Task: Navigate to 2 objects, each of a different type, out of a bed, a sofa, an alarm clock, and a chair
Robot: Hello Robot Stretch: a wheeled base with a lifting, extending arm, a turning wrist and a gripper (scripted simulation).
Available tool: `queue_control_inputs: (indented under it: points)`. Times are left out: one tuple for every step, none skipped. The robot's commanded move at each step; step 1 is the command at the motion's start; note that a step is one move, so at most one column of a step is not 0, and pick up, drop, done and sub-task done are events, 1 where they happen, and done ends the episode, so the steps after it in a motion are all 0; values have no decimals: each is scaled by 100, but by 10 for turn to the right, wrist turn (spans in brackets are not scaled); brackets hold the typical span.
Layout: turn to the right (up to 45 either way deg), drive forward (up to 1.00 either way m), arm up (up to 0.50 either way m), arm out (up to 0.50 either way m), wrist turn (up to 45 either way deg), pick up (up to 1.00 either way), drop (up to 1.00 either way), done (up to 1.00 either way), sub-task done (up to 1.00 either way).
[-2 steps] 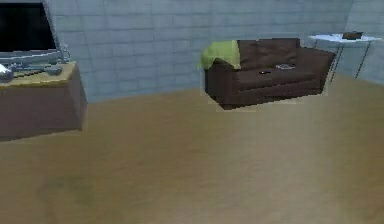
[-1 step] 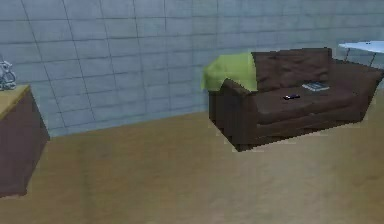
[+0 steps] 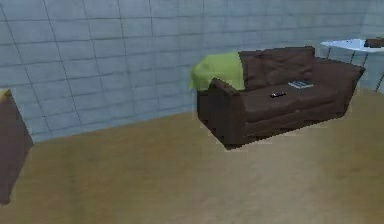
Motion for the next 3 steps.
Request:
queue_control_inputs:
  points:
    - [0, 100, 0, 0, 0, 0, 0, 0, 0]
    - [0, 15, 0, 0, 0, 0, 0, 0, 0]
    - [330, 0, 0, 0, 0, 0, 0, 0, 0]
